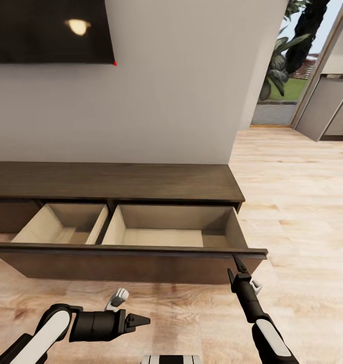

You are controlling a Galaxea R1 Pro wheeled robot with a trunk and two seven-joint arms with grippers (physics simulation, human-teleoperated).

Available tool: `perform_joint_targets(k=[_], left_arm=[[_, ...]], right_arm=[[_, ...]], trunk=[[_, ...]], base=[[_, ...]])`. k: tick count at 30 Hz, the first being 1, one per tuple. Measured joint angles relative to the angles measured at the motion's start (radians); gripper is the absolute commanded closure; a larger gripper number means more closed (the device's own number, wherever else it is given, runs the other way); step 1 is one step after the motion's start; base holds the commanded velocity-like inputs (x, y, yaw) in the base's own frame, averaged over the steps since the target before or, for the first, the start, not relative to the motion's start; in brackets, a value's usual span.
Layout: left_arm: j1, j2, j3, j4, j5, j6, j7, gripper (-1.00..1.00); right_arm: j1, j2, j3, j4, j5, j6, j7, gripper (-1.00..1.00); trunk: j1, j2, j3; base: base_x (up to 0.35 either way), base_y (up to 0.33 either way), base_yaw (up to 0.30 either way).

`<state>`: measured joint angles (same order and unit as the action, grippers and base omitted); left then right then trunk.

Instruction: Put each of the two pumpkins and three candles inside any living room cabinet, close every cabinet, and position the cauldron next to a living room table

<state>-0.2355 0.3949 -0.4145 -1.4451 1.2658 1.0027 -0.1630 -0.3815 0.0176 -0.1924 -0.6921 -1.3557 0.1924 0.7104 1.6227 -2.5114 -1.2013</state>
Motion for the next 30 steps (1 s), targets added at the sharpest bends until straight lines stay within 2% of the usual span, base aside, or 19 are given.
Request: perform_joint_targets(k=[2, 6, 12, 17, 20, 21, 23, 27, 28, 30], left_arm=[[0.0, 0.0, 0.003, 0.0, 0.0, 0.0, 0.0, -1.0], [0.0, 0.0, 0.006, 0.001, 0.001, 0.0, 0.0, -1.0], [0.0, -0.001, 0.005, 0.009, 0.003, 0.0, 0.002, -1.0], [0.0, -0.006, -0.003, 0.016, 0.003, 0.0, 0.004, -1.0], [0.0, -0.008, -0.005, 0.016, 0.002, 0.0, 0.004, -1.0], [0.0, -0.008, -0.006, 0.017, 0.002, 0.0, 0.005, -1.0], [0.0, -0.008, -0.006, 0.017, 0.002, 0.0, 0.006, -1.0], [0.0, -0.005, -0.005, 0.016, 0.001, 0.0, 0.007, -1.0], [0.0, -0.005, -0.005, 0.016, 0.001, 0.0, 0.007, -1.0], [0.0, -0.005, -0.005, 0.015, 0.0, 0.0, 0.008, -1.0]], right_arm=[[0.0, 0.0, 0.003, 0.0, 0.0, 0.014, -0.009, -1.0], [0.0, 0.0, 0.019, 0.007, -0.001, 0.1, -0.041, -1.0], [0.0, -0.002, 0.024, 0.093, -0.009, 0.263, -0.08, -1.0], [0.001, -0.01, 0.017, 0.105, -0.017, 0.454, -0.08, -1.0], [0.004, -0.017, 0.014, 0.107, -0.013, 0.506, -0.076, -1.0], [0.006, -0.028, 0.014, 0.108, -0.011, 0.518, -0.075, -1.0], [0.007, -0.075, 0.015, 0.107, -0.006, 0.535, -0.072, -1.0], [0.024, -0.146, 0.018, 0.119, 0.007, 0.547, -0.071, -1.0], [0.027, -0.153, 0.018, 0.126, 0.012, 0.548, -0.071, -1.0], [0.036, -0.172, 0.018, 0.185, 0.048, 0.544, -0.069, -1.0]], trunk=[[-0.001, 0.0, 0.008], [-0.003, 0.001, 0.023], [-0.005, 0.003, 0.046], [-0.008, 0.004, 0.066], [-0.009, 0.005, 0.077], [-0.009, 0.005, 0.081], [-0.01, 0.005, 0.089], [-0.012, 0.006, 0.104], [-0.013, 0.007, 0.108], [-0.013, 0.007, 0.116]], base=[[-0.001, 0.0, 0.0], [0.0, 0.0, 0.0], [0.0, 0.0, 0.0], [0.0, 0.0, 0.0], [0.0, 0.0, 0.0], [0.0, 0.0, 0.0], [0.0, 0.0, 0.0], [0.0, 0.0, 0.0], [0.0, 0.0, 0.0], [0.0, 0.0, 0.0]])
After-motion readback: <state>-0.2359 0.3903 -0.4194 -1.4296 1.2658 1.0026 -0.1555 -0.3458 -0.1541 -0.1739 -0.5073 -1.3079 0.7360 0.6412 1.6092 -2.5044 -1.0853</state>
